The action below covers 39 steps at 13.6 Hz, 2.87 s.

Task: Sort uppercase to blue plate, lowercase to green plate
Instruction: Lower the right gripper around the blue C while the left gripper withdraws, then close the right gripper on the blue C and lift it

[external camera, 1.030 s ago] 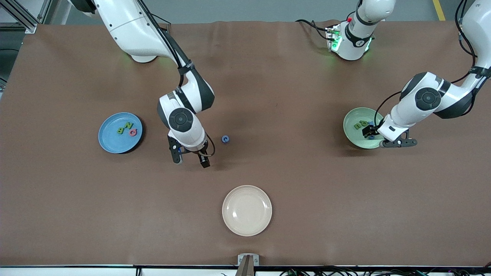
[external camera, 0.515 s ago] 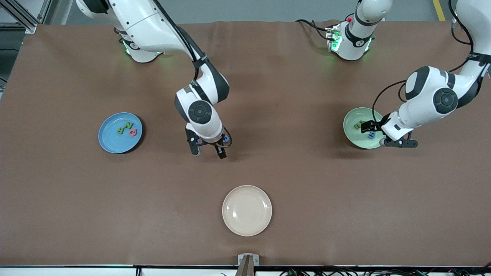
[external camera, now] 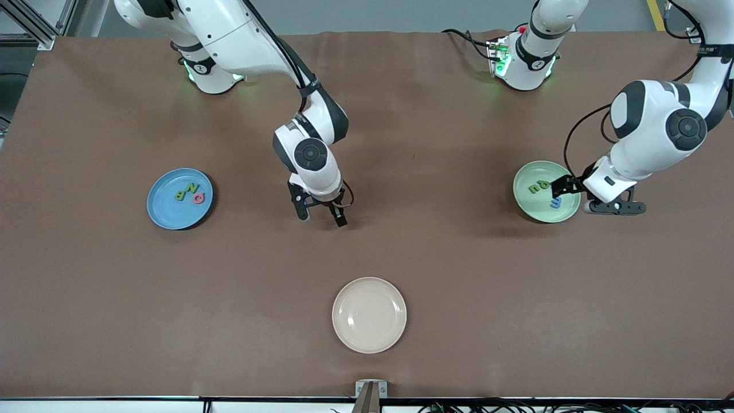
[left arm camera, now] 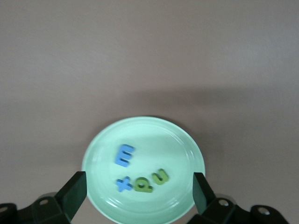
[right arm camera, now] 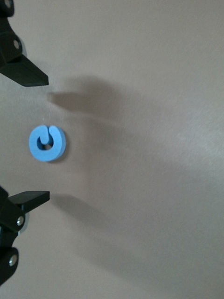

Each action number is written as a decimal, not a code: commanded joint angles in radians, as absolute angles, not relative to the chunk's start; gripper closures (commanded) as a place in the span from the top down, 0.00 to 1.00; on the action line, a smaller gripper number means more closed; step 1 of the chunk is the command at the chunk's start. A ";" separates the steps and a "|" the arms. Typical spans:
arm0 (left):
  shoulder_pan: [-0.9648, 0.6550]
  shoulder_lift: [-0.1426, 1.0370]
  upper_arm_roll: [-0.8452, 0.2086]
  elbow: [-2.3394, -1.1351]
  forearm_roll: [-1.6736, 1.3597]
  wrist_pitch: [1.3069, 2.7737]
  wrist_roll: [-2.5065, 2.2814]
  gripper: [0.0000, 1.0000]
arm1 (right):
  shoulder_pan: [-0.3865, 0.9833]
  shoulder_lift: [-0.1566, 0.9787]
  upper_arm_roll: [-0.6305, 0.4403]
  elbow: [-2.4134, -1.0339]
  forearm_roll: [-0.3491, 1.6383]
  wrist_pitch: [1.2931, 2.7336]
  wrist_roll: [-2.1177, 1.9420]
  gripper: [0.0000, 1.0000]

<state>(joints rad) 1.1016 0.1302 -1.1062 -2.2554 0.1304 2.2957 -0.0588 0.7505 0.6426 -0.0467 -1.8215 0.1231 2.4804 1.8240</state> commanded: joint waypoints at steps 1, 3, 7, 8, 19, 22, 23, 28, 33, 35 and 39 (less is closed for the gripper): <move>1.101 0.066 -1.095 -2.115 0.098 2.147 -0.025 1.00 | 0.770 0.640 -0.055 -1.828 0.140 2.484 1.842 0.98; 1.101 0.072 -1.094 -1.989 0.097 2.018 -0.025 1.00 | 0.772 0.640 -0.055 -1.829 0.132 2.484 1.842 0.98; 1.101 0.067 -1.095 -1.795 0.041 1.808 -0.026 1.00 | 0.772 0.641 -0.061 -1.836 0.123 2.484 1.838 0.99; 1.103 0.067 -1.095 -1.748 0.041 1.752 -0.026 1.00 | 0.770 0.641 -0.061 -1.842 0.112 2.484 1.836 0.99; 0.812 0.061 -0.811 -1.565 0.020 1.600 -0.025 1.00 | 0.779 0.640 -0.061 -1.855 0.100 2.485 1.844 0.98; 0.529 0.057 -0.523 -1.563 0.020 1.600 -0.023 1.00 | 0.784 0.640 -0.061 -1.855 0.100 2.485 1.844 0.97; 0.450 0.057 -0.446 -1.563 0.018 1.600 -0.023 1.00 | 0.784 0.640 -0.061 -1.855 0.100 2.485 1.844 0.97; 0.093 0.044 -0.093 -1.565 -0.014 1.605 -0.023 1.00 | 0.785 0.640 -0.061 -1.861 0.097 2.485 1.842 0.92; -0.032 0.037 0.034 -1.568 -0.018 1.605 -0.023 1.00 | 0.787 0.640 -0.063 -1.864 0.095 2.485 1.842 0.81; -0.032 0.029 0.034 -1.575 -0.018 1.605 -0.023 1.00 | 0.787 0.640 -0.061 -1.864 0.086 2.485 1.842 0.70; -0.035 0.020 0.035 -1.585 -0.034 1.605 -0.023 1.00 | 0.785 0.640 -0.061 -1.864 0.086 2.484 1.838 0.31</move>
<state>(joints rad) -0.0249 0.0489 0.0191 -1.5643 -0.0076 1.6174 -0.0538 0.7750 0.6375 -0.0548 -1.8499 0.1008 2.4816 1.8285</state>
